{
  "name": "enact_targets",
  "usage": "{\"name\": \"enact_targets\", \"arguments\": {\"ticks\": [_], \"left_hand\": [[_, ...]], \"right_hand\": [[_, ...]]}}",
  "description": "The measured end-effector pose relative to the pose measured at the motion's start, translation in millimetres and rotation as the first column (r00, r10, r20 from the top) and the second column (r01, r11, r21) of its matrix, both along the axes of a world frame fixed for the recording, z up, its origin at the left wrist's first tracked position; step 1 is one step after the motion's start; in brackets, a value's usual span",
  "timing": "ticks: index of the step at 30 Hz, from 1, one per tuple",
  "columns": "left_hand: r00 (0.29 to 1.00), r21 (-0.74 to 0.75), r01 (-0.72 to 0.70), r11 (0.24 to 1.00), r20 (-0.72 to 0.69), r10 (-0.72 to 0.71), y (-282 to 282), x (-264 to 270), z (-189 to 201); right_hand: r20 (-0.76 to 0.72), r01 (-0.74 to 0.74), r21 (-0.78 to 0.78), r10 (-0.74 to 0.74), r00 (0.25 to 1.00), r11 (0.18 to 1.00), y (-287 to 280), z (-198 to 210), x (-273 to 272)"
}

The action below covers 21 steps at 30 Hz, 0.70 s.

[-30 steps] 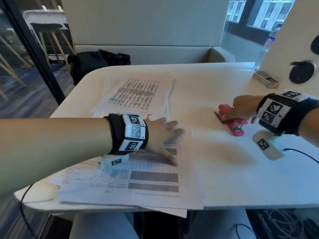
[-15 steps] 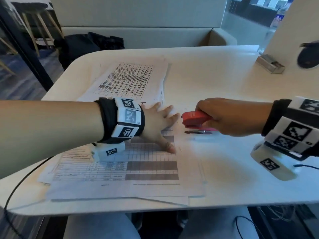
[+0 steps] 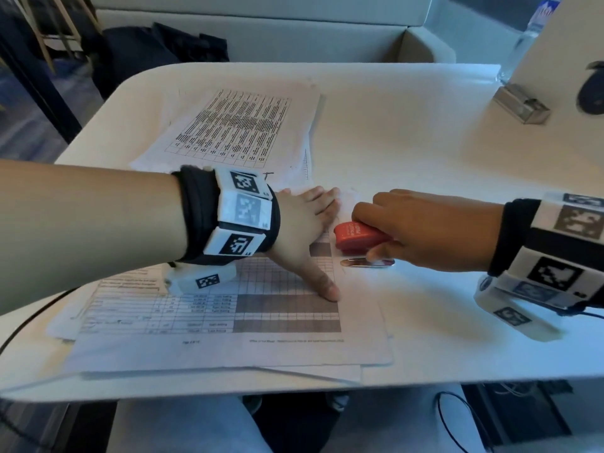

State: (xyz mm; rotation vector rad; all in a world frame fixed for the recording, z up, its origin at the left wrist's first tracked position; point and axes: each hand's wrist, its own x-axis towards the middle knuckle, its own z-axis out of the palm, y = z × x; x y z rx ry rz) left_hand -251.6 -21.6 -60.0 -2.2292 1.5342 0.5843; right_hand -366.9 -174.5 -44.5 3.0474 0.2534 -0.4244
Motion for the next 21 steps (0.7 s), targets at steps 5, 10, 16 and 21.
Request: {"name": "enact_targets", "arguments": {"ticks": [5,10,16,21], "left_hand": [[1.0,-0.017,-0.012,1.0,0.001,0.012,-0.7,0.1,-3.5],[1.0,-0.03,-0.018,0.999,-0.004,0.018,-0.2,1.0,-5.3],[0.999,-0.056,-0.04,0.998,-0.021,0.039,-0.5,0.4,-8.6],[0.999,-0.081,-0.039,0.996,-0.028,0.037,0.1,1.0,-10.9]], "right_hand": [[0.012,-0.072,-0.056,0.073,0.997,0.996,-3.7,-1.7,1.8],[0.048,-0.118,-0.087,0.122,0.991,0.989,1.2,-9.2,5.7],[0.136,-0.279,-0.172,0.303,0.943,0.945,5.5,-7.0,11.4],[0.028,-0.178,-0.071,0.18,0.983,0.981,6.9,-6.6,15.0]]}}
